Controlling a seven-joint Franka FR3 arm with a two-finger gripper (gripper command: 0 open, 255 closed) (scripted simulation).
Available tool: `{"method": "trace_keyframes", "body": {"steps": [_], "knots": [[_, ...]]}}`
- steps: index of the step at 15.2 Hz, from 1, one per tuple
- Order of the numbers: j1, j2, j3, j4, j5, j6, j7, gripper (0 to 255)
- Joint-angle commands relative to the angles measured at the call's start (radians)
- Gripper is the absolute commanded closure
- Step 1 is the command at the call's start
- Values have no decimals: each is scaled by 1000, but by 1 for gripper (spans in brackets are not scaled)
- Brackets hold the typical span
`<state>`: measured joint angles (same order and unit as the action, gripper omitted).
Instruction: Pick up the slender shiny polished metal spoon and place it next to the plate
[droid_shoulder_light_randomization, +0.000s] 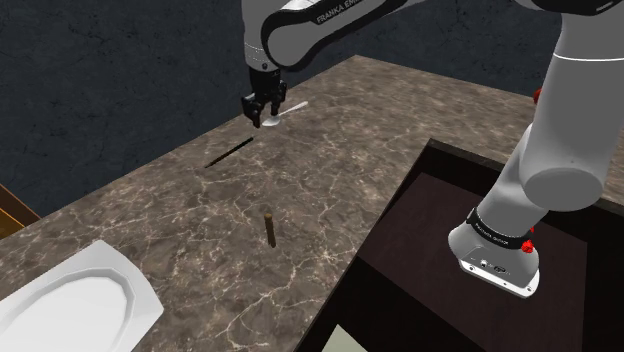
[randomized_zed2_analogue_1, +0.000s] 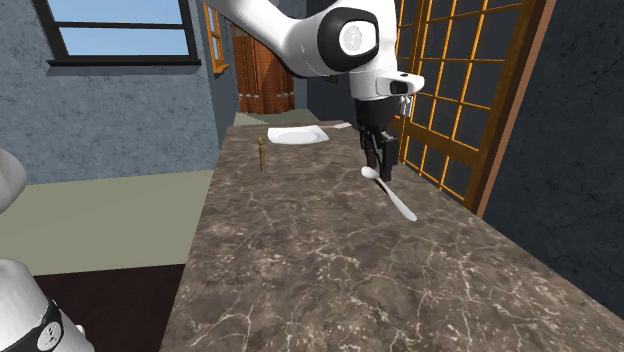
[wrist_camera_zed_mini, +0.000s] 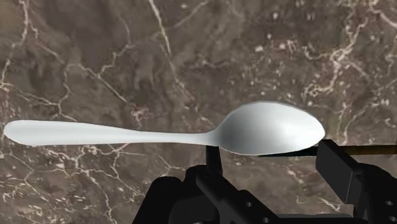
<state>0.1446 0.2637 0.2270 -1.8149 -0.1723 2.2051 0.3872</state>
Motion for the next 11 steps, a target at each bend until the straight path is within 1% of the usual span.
{"method": "trace_keyframes", "body": {"steps": [1,3,7,11], "knots": [[-1,-10,2,15,5,-25,-4,255],[-1,-17,3,28,9,-44,-8,255],[63,35,26,102,-23,-78,85,255],[132,102,44,199,-55,-121,173,255]]}}
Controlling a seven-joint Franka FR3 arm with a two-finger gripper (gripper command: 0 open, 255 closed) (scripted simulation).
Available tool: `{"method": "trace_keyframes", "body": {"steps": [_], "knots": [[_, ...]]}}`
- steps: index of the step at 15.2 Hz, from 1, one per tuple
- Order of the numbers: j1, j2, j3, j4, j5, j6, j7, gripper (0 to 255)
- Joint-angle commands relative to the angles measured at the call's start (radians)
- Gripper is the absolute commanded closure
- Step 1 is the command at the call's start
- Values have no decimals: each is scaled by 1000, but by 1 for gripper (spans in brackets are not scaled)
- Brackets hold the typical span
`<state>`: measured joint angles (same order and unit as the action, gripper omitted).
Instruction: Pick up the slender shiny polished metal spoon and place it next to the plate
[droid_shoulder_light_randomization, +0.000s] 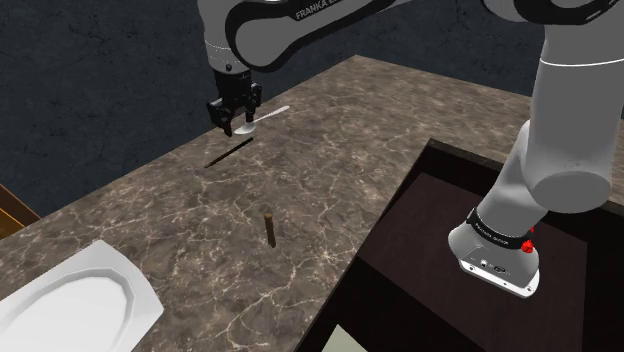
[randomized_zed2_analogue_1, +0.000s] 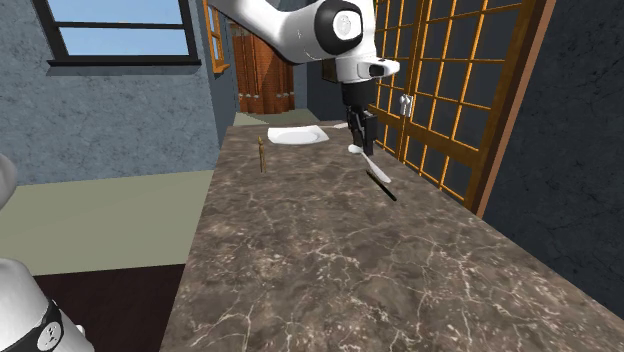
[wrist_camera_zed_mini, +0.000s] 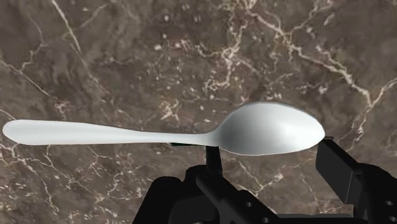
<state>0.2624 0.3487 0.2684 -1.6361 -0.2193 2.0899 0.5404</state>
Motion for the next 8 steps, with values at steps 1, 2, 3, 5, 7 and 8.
{"method": "trace_keyframes", "body": {"steps": [1,2,3,5,7,8], "knots": [[32,37,7,48,-16,-18,40,255],[51,57,10,78,-24,-31,60,255],[70,78,13,110,-32,-45,80,255],[109,124,17,179,-48,-76,116,255],[150,174,20,258,-64,-110,150,255],[171,202,21,302,-71,-129,165,255]]}}
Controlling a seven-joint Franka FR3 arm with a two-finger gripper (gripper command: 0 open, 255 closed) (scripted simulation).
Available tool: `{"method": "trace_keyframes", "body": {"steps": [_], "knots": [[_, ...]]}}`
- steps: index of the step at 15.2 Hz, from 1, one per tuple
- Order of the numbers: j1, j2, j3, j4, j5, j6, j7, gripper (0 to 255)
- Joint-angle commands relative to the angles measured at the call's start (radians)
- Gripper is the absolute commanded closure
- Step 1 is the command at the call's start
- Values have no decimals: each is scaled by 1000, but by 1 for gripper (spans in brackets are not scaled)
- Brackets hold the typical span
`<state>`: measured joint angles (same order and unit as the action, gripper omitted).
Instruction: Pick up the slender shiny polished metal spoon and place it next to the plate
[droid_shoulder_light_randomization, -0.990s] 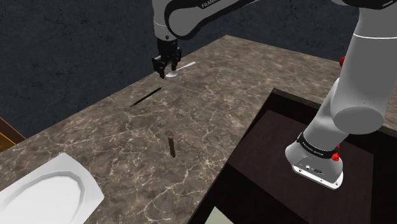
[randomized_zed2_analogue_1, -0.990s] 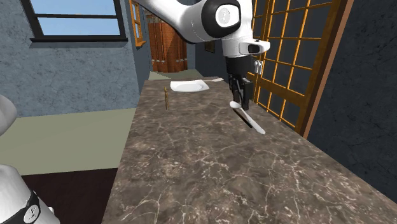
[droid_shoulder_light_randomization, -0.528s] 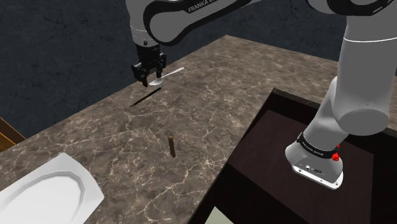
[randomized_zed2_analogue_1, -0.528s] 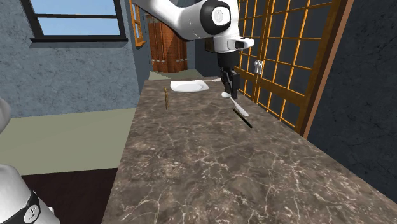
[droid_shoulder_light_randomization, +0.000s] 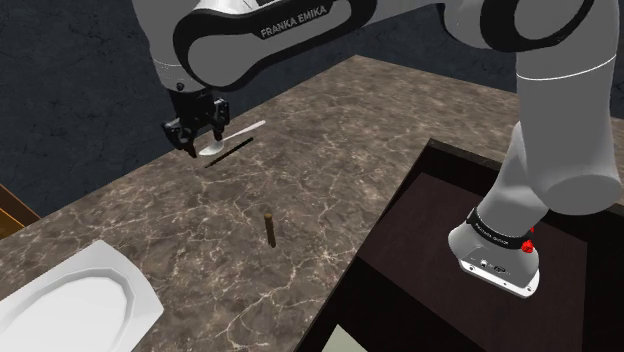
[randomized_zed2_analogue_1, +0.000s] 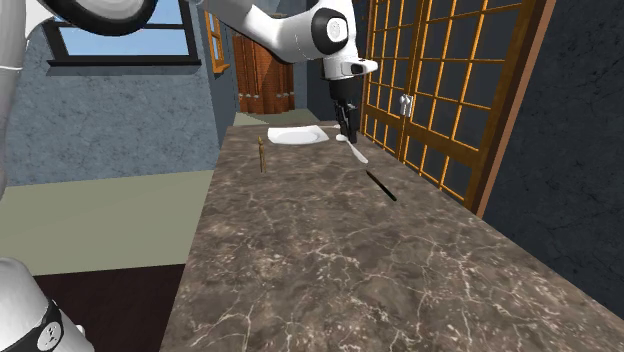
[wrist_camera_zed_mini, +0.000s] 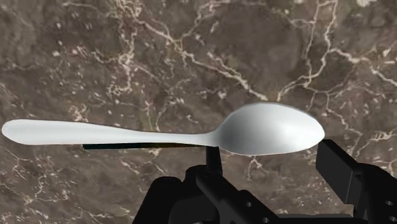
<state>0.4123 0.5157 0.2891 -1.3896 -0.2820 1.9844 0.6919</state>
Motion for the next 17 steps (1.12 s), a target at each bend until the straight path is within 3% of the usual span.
{"method": "trace_keyframes", "body": {"steps": [1,6,17], "knots": [[42,64,0,103,-16,-44,29,255],[164,247,-7,409,-50,-176,81,255],[148,255,-12,274,-61,-37,109,255]]}}
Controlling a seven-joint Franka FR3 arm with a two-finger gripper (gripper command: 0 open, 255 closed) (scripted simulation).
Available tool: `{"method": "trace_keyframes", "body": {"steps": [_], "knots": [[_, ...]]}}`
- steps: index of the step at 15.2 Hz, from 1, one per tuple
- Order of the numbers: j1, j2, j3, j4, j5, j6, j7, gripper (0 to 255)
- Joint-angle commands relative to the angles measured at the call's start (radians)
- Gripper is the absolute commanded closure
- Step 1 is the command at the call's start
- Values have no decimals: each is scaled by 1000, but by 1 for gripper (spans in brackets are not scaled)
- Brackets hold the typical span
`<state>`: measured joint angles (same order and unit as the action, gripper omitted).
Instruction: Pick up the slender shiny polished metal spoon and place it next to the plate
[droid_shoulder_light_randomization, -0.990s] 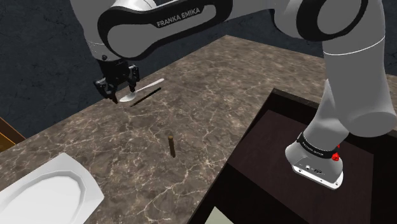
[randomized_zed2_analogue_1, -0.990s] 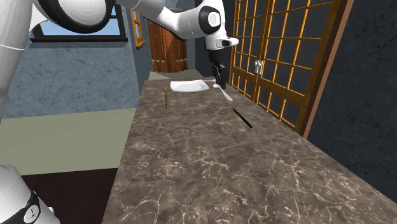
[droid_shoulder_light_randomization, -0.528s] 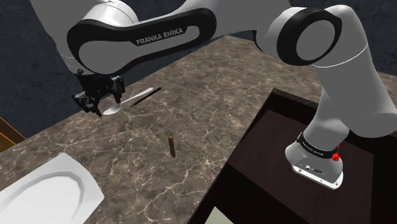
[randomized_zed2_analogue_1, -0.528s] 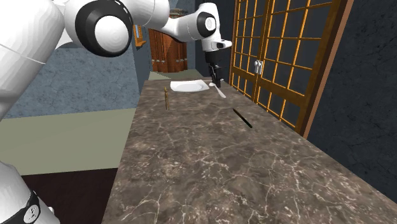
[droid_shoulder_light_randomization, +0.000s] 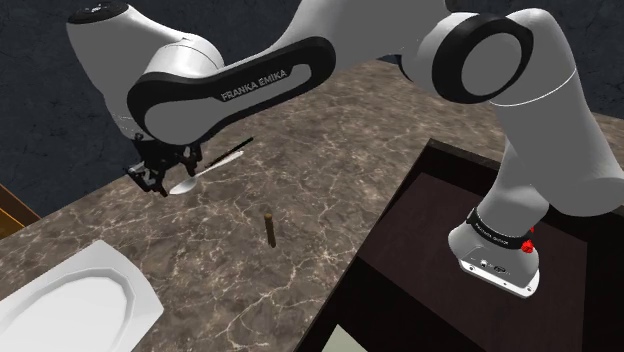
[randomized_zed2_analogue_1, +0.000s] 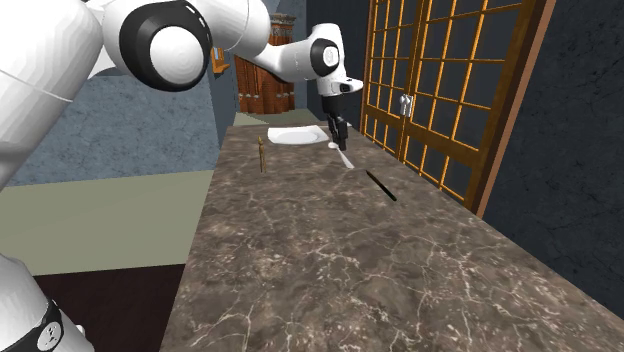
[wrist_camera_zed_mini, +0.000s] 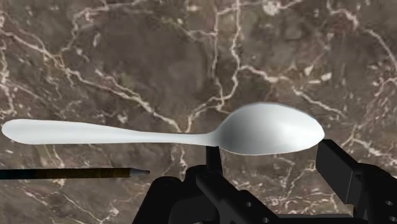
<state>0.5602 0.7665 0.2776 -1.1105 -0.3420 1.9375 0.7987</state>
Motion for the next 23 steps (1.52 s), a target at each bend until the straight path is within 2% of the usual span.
{"method": "trace_keyframes", "body": {"steps": [1,5,13,14,19,23], "knots": [[0,7,-2,-14,-3,21,5,255],[-3,22,-5,-47,-10,68,15,255],[-3,22,-5,-47,-10,68,15,255],[-3,22,-5,-47,-10,68,15,0],[-3,22,-5,-47,-10,68,15,0],[4,-28,5,-7,4,-22,5,0]]}}
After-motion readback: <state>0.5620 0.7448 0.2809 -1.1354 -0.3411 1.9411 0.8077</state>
